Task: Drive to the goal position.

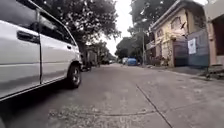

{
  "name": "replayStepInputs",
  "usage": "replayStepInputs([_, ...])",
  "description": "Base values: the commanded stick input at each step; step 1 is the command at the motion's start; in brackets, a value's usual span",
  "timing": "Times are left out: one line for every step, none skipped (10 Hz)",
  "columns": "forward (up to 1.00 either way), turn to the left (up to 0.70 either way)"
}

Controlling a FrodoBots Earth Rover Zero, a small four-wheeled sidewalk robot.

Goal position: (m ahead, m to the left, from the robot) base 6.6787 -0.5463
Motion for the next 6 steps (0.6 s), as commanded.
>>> replayStepInputs([1.00, 0.00])
replayStepInputs([1.00, 0.00])
replayStepInputs([1.00, 0.00])
replayStepInputs([1.00, 0.00])
replayStepInputs([1.00, 0.00])
replayStepInputs([1.00, 0.00])
